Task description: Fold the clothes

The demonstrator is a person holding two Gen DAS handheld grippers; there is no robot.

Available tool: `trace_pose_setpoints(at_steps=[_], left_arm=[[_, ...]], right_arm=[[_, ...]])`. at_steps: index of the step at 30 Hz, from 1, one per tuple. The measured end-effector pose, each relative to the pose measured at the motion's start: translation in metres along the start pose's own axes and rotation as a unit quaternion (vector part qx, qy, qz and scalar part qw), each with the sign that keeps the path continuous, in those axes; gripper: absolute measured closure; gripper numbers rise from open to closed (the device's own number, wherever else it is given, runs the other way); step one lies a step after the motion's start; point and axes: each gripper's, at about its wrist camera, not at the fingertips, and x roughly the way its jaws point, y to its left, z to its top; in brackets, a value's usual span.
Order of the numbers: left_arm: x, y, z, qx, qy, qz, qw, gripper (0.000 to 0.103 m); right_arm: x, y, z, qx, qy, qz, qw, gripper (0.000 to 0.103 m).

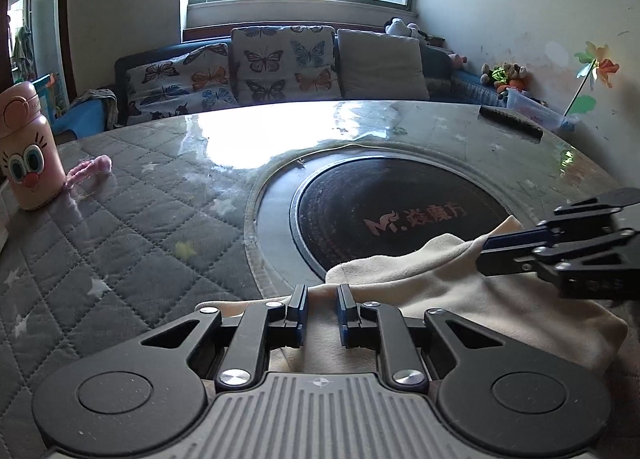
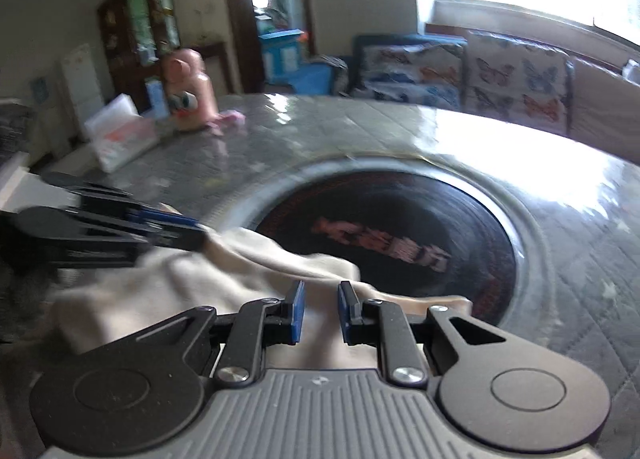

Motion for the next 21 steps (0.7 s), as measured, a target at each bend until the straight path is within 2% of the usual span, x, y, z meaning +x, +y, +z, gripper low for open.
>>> trace_pose_setpoints(at_steps=[3,7,10,13,21], left_arm=[[0.001,0.0,-0.001,0.0,0.0,0.0,1.0,0.086],[0.001,-0.001,0.0,0.002,0.0,0.001,1.0,0.086],[0.001,-0.002,0.0,0.003,0.0,0.002,1.0,0.086],[0.0,-0.003,0.0,0.004,-0.001,0.005,1.0,0.086],[-0.03,-0.008,-0.005,0.005,-0.023,0.002,0.9997,0.085]], right_arm=[[0.001,-0.01,-0.006,0.016,0.004,-0.005,1.0,0.086],[-0.019,-0.015,-0.013,0.022,-0.01,-0.007,1.0,0.086],[-0.03,-0.022,-0.024,0.027,-0.004,-0.017,0.999,0.086],[-0.032,-0.028,-0.03,0.036,-0.001,-0.019,0.999,0.082],[-0.057,-0.019,-0.032,0.023,-0.016,-0.019,0.999,0.081]])
